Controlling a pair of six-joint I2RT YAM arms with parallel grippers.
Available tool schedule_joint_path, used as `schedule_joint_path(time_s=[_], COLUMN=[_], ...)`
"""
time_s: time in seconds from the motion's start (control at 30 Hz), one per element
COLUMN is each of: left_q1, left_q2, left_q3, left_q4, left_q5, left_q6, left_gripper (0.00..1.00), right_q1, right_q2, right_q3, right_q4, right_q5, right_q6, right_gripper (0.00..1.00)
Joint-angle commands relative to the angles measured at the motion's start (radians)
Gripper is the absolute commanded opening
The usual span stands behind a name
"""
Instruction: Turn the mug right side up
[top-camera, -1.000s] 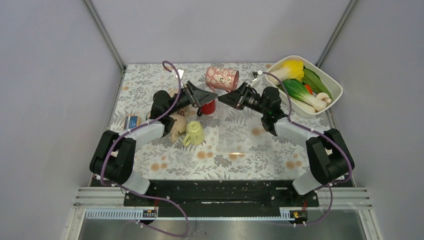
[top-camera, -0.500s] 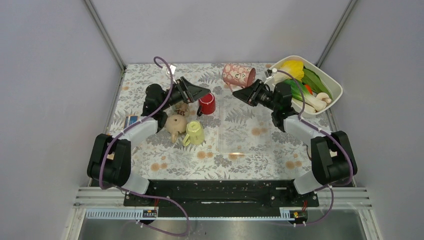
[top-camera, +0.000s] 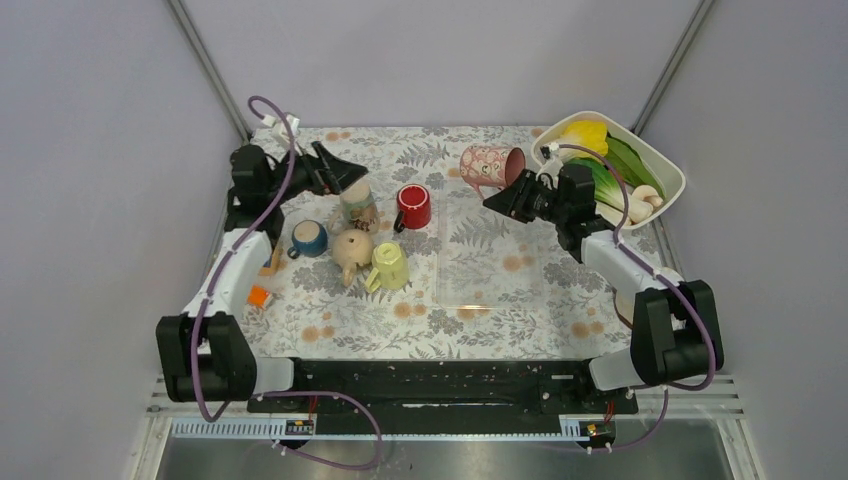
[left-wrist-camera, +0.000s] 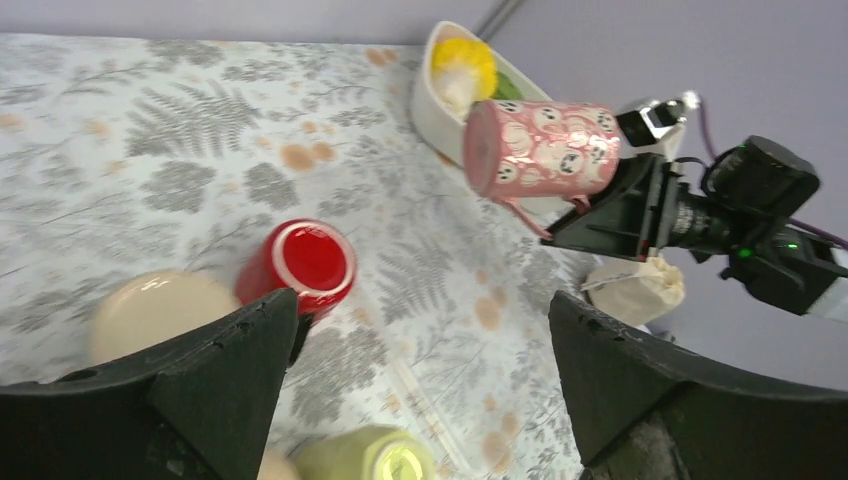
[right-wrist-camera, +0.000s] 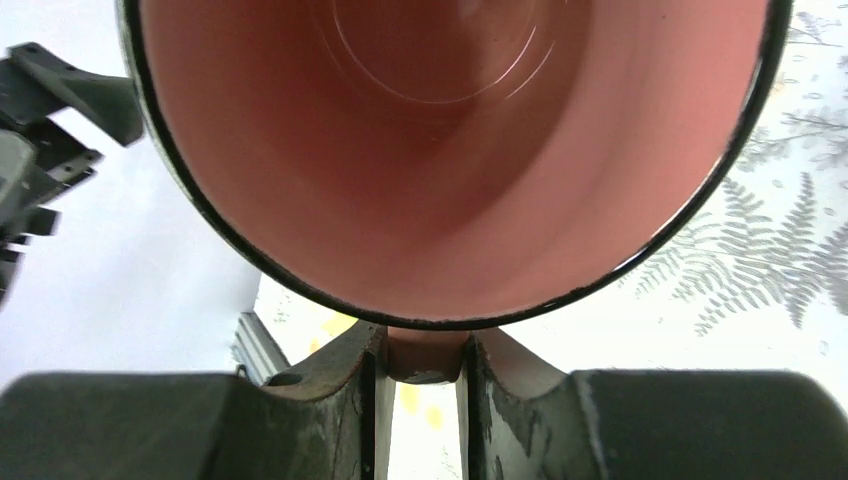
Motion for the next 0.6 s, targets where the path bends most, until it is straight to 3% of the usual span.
schedule_joint_path(time_s=[0.0, 0.13, 0.3, 0.4, 0.57], left_q1=[0.132, 0.256, 0.347, 0.370, 0.378], left_q2=[-0.086, -0.106, -0.128, -0.156, -0.259], left_q3=[0.076, 0.142, 0.181, 0.164, 0.091], left_q4=[-0.306, -0.604, -0.928, -1.009, -0.996], left_q5=[0.067, 0.124, 0.087, 0.080, 0.053], left_q6=[0.220, 0.406, 0.682, 0.780, 0.824], left_gripper=[0.99, 0.99, 0.99, 0.99, 0.99], right_q1=[-0.011, -0.012, -0.011, -0.010, -0.011], right_q2=[-0.102, -0.108, -0.092, -0.061, 0.010], right_q3=[0.109, 0.149, 0.183, 0.216, 0.296], right_q4=[-0.069, -0.186, -0.279, -0.349, -0.435], right_q5=[0.039, 0.097, 0.159, 0.197, 0.247], right_q6=[-0.218, -0.328, -0.468, -0.533, -0.620], right_gripper=[0.00, 0.00, 0.00, 0.00, 0.00])
